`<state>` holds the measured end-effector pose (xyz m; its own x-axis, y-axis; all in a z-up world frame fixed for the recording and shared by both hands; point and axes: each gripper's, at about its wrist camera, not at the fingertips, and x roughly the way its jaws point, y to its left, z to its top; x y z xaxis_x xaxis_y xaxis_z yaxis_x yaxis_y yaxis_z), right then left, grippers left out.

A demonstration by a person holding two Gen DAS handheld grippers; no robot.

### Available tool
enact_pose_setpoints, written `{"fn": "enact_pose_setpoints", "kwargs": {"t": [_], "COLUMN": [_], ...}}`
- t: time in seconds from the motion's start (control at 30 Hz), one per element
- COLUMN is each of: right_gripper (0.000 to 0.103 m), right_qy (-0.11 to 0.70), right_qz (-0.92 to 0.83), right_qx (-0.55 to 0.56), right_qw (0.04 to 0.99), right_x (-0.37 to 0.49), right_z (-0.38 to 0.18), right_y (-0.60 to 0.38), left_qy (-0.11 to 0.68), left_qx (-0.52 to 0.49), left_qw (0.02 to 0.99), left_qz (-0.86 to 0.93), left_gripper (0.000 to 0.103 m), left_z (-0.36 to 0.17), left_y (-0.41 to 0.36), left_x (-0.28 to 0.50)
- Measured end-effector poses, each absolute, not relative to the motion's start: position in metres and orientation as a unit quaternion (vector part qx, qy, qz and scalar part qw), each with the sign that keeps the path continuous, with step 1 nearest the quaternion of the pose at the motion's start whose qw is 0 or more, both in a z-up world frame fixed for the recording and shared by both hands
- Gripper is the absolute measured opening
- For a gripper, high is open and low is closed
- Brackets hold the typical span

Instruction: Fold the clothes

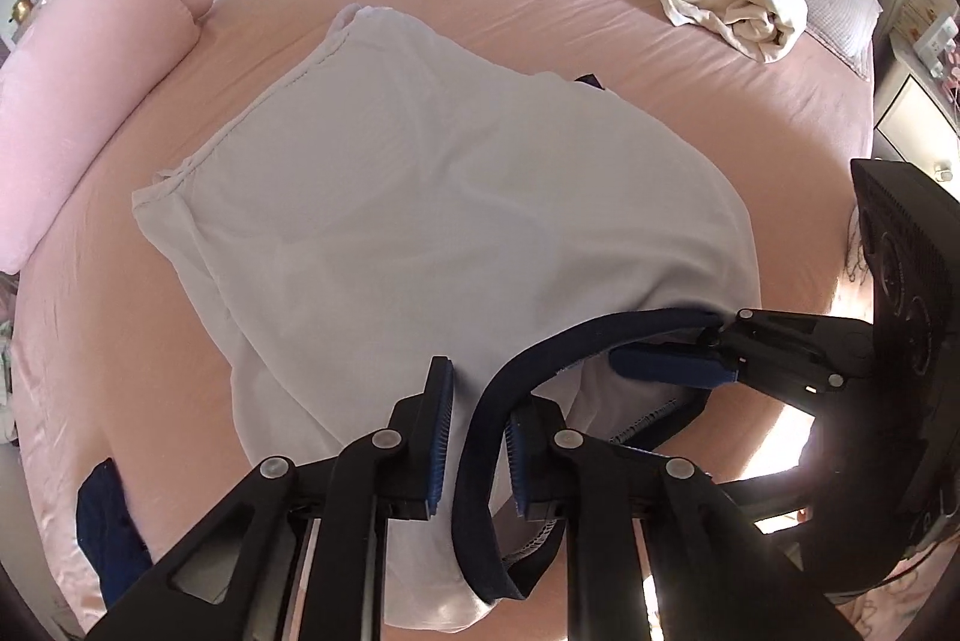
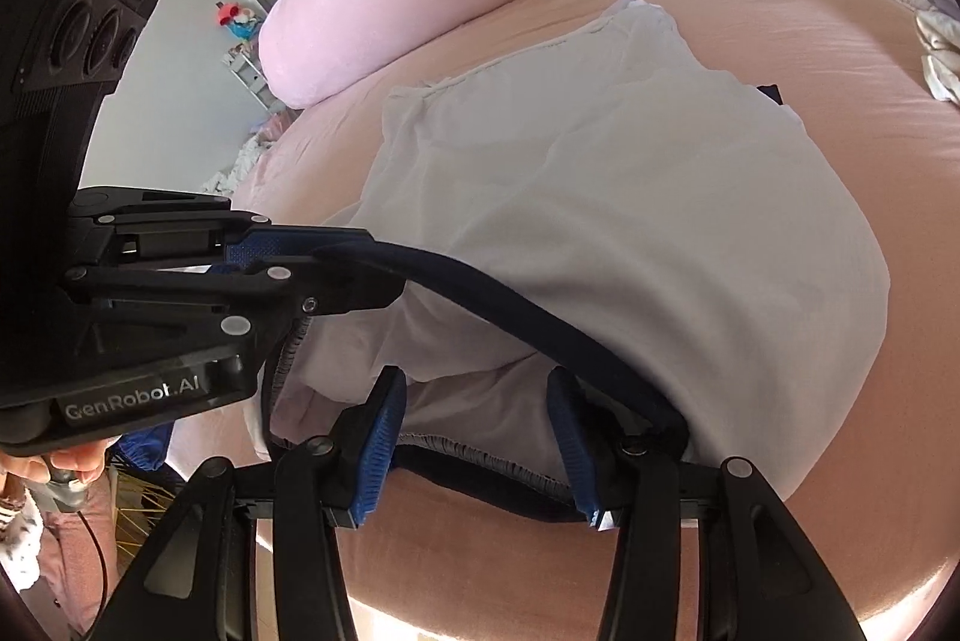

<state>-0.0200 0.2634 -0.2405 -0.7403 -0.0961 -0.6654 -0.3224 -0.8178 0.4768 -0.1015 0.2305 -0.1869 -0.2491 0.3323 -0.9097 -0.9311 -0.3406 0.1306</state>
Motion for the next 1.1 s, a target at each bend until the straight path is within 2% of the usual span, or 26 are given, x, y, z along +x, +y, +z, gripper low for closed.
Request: {"fn": "enact_pose_setpoints", "kwargs": {"t": [0.13,0.17,0.2,0.23,0.33,0.67,0.9,1.1], "right_gripper": [0.047,0.043,0.032,0.026,0.02,0.02,0.02,0.024], "right_qy": [0.29,0.283,0.278,0.275,0.291,0.31,0.25,0.246], "right_qz": [0.886,0.887,0.888,0.888,0.884,0.888,0.931,0.93], "right_qx": [-0.354,-0.356,-0.357,-0.36,-0.357,-0.326,-0.226,-0.236], "right_qw": [0.079,0.081,0.081,0.081,0.081,0.094,0.141,0.137], "right_x": [-0.041,-0.046,-0.051,-0.055,-0.061,-0.048,-0.031,-0.035], "right_z": [-0.24,-0.241,-0.242,-0.244,-0.251,-0.252,-0.227,-0.224], "right_y": [0.267,0.268,0.268,0.269,0.275,0.274,0.258,0.261], "left_qy": [0.321,0.314,0.307,0.301,0.276,0.197,0.088,0.11], "left_qx": [-0.428,-0.428,-0.43,-0.433,-0.462,-0.518,-0.55,-0.551], "left_qw": [0.477,0.484,0.49,0.494,0.493,0.494,0.52,0.508], "left_qz": [0.698,0.695,0.693,0.691,0.683,0.67,0.648,0.652], "left_gripper": [0.011,0.01,0.01,0.01,0.01,0.01,0.01,0.01], "left_z": [-0.18,-0.179,-0.179,-0.18,-0.185,-0.191,-0.165,-0.164], "left_y": [0.231,0.23,0.23,0.232,0.23,0.214,0.19,0.188], "left_x": [-0.118,-0.116,-0.115,-0.116,-0.122,-0.132,-0.14,-0.137]}}
